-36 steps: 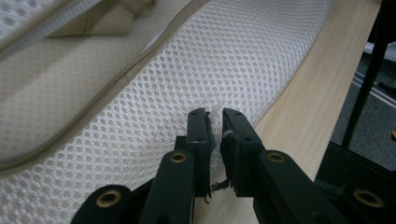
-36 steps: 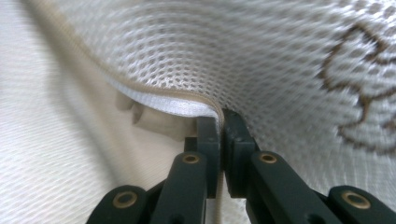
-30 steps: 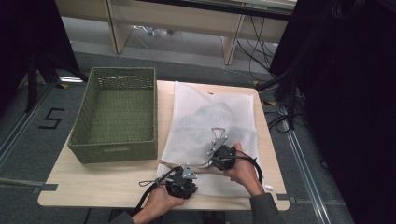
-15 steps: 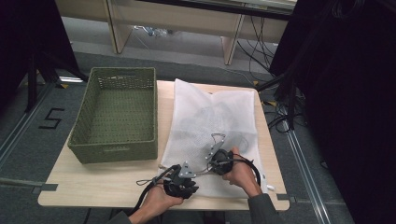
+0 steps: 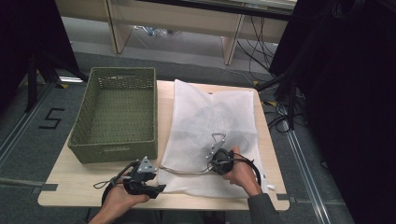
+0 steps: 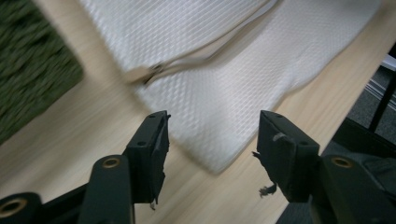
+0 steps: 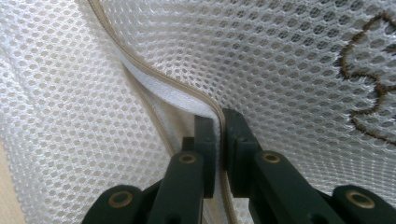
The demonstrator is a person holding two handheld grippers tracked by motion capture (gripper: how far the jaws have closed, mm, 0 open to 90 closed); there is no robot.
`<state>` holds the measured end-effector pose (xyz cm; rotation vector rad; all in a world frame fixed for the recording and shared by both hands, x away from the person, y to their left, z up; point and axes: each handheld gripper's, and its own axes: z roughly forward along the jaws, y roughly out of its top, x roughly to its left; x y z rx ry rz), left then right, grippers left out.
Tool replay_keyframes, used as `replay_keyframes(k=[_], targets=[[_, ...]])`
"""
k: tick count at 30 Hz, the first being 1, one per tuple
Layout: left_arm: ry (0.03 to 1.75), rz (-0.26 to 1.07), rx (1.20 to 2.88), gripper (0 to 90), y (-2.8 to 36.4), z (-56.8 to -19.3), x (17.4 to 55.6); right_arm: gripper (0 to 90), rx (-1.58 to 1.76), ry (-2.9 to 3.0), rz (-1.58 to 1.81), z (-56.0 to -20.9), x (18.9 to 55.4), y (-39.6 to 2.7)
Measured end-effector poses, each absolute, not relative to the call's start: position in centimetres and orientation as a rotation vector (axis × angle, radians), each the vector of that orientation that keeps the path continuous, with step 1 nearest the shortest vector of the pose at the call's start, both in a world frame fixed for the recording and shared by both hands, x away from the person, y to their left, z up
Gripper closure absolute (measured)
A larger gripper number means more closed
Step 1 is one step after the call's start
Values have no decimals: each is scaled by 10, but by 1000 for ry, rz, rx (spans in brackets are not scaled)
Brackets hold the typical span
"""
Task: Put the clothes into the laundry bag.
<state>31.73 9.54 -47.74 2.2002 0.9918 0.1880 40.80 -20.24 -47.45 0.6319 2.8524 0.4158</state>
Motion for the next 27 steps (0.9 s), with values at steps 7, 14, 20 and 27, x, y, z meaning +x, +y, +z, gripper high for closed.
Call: replay_keyframes(k=[7, 14, 20, 27], targets=[[1014, 173, 2228, 401, 98, -485, 325, 856, 625, 2854, 416, -475, 408, -204], [1057, 141, 2229, 381, 96, -494, 333, 855, 631, 2856, 415, -475, 409, -205], [1070, 94, 2205, 384, 89, -500, 339, 854, 635, 2854, 417, -475, 409, -205], [1024, 130, 2194, 471, 77, -504, 342, 852, 631, 2851, 410, -475, 409, -206]])
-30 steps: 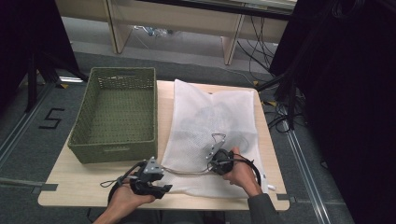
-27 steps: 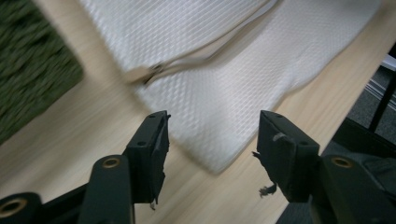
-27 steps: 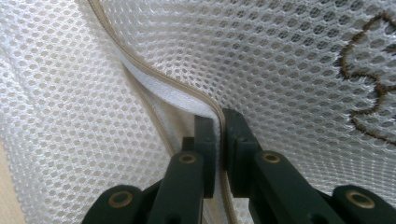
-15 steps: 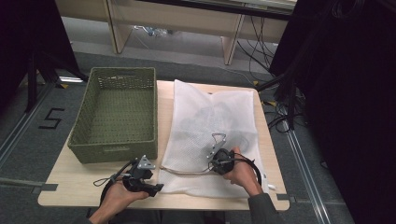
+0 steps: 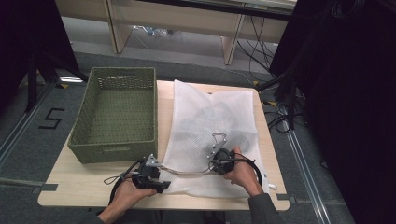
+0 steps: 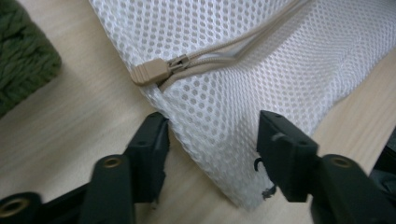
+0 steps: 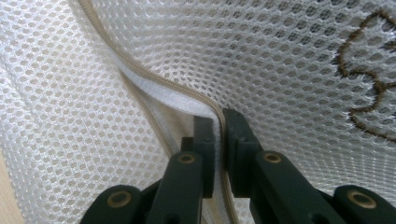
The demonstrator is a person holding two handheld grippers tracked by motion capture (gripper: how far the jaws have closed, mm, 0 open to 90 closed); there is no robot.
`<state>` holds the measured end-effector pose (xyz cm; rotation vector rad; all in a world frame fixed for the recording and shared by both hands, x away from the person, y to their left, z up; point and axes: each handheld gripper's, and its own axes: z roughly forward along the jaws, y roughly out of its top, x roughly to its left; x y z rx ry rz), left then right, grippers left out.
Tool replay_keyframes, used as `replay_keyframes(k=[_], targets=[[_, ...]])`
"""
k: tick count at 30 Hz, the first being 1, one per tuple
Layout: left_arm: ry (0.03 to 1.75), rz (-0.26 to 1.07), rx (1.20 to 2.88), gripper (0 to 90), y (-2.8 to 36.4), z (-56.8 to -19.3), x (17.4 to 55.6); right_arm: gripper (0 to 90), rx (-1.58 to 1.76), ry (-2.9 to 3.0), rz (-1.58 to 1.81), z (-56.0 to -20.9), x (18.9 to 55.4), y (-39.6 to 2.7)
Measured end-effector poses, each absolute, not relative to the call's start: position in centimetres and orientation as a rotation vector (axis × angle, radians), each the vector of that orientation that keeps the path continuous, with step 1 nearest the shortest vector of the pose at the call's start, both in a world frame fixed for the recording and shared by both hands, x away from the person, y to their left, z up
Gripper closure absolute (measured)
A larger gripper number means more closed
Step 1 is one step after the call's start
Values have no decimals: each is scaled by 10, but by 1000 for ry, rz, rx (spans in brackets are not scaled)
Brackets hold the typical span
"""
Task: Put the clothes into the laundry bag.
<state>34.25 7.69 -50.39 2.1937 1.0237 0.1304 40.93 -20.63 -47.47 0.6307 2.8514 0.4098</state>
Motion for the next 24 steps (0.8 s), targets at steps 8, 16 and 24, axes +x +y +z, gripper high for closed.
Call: replay_keyframes(k=[8, 16, 24], targets=[[975, 144, 2157, 647, 73, -505, 340, 851, 634, 2851, 405, -475, 411, -208], [951, 197, 2140, 769, 72, -498, 337, 799, 683, 2842, 418, -474, 410, -208], [947, 188, 2074, 822, 74, -487, 339, 710, 606, 2779, 445, -467, 400, -200]])
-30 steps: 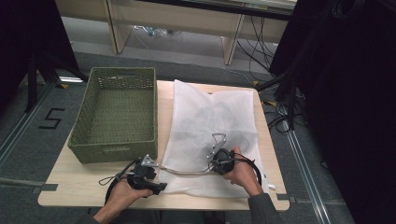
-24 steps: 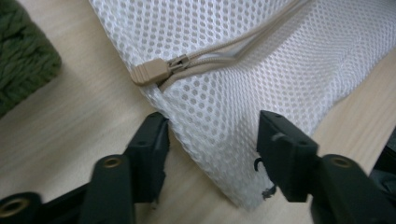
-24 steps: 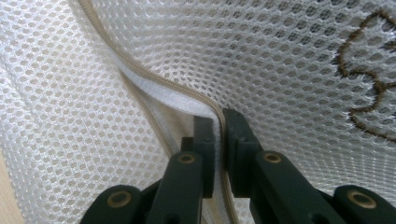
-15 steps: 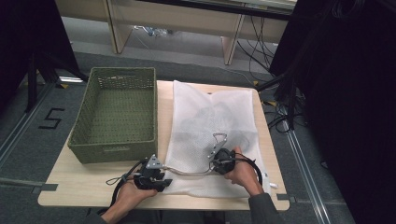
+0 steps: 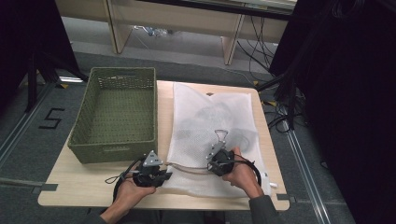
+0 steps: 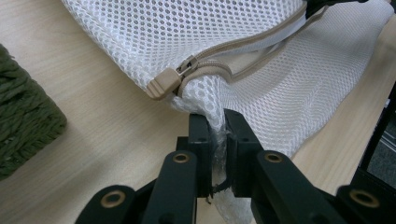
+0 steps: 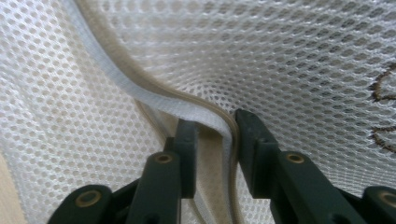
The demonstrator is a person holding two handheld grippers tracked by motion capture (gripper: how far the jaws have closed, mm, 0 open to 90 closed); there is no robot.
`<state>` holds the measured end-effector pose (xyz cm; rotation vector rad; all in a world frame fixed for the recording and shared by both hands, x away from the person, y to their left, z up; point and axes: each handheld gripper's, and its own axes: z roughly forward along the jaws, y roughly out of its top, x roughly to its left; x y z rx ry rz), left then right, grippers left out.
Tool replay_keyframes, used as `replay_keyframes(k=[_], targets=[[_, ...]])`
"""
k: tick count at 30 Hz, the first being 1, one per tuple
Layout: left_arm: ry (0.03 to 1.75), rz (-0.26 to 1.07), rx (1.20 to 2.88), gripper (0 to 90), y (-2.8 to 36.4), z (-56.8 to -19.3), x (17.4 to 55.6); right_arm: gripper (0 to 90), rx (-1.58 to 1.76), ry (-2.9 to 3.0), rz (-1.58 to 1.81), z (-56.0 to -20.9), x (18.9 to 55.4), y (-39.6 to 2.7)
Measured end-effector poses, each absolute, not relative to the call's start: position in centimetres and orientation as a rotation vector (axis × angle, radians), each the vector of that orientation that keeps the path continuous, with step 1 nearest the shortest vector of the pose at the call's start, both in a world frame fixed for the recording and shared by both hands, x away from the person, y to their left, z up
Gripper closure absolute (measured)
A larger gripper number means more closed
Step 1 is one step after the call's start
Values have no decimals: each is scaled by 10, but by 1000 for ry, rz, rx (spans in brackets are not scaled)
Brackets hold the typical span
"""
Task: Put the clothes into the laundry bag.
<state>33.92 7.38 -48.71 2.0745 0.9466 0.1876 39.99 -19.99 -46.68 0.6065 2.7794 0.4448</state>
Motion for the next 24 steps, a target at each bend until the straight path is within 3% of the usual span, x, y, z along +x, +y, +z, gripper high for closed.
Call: replay_keyframes(k=[4, 6, 8, 14, 19, 22, 24], targets=[[938, 197, 2087, 818, 72, -487, 338, 724, 578, 2748, 478, -459, 394, -199], [943, 190, 2079, 813, 73, -487, 338, 840, 552, 2735, 479, -455, 390, -199], [949, 178, 2073, 795, 73, -487, 338, 877, 562, 2727, 471, -451, 388, -202], [984, 151, 2097, 601, 74, -494, 337, 892, 639, 2698, 541, -435, 386, -211], [1040, 51, 2126, 433, 75, -501, 338, 893, 668, 2677, 566, -431, 386, -217], [1035, 2, 2129, 445, 74, -502, 338, 893, 656, 2684, 568, -430, 387, -219], [1021, -5, 2117, 536, 72, -502, 337, 893, 670, 2693, 555, -432, 387, -218]])
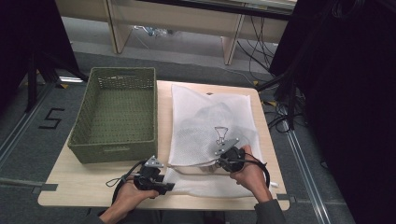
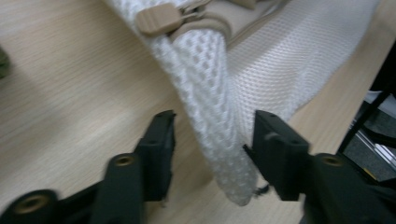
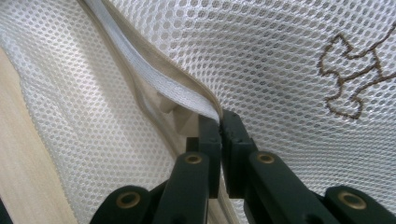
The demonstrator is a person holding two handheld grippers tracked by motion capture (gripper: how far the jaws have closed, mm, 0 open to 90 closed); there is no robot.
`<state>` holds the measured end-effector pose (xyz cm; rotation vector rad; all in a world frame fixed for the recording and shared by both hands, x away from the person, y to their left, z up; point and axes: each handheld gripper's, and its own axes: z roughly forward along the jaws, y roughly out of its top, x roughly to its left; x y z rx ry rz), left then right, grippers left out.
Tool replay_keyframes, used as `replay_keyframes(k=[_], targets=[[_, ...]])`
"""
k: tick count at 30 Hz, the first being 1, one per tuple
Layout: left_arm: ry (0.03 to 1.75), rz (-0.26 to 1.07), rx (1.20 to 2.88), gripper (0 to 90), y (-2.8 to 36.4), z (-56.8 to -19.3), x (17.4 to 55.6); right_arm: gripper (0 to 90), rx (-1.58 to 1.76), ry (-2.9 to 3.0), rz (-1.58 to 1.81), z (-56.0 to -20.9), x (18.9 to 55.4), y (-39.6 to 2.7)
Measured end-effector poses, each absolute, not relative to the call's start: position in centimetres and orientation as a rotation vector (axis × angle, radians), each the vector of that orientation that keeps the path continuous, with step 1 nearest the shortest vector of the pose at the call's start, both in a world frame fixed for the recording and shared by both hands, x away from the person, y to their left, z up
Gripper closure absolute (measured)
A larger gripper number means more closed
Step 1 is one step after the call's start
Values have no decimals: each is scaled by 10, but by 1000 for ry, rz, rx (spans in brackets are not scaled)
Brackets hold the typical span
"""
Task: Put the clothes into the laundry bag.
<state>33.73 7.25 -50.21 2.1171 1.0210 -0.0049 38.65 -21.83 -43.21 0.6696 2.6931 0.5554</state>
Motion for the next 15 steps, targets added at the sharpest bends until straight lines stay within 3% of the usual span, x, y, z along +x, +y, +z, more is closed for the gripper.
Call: replay_keyframes(k=[2, 6, 11, 15], targets=[[1015, -5, 2096, 631, 71, -501, 336, 893, 671, 2708, 538, -435, 387, -217], [997, 19, 2090, 739, 72, -499, 334, 893, 648, 2735, 516, -442, 388, -215], [1002, 38, 2075, 796, 73, -499, 332, 881, 656, 2752, 515, -444, 388, -215], [998, 47, 2079, 812, 71, -500, 331, 775, 693, 2739, 569, -439, 387, -215]])
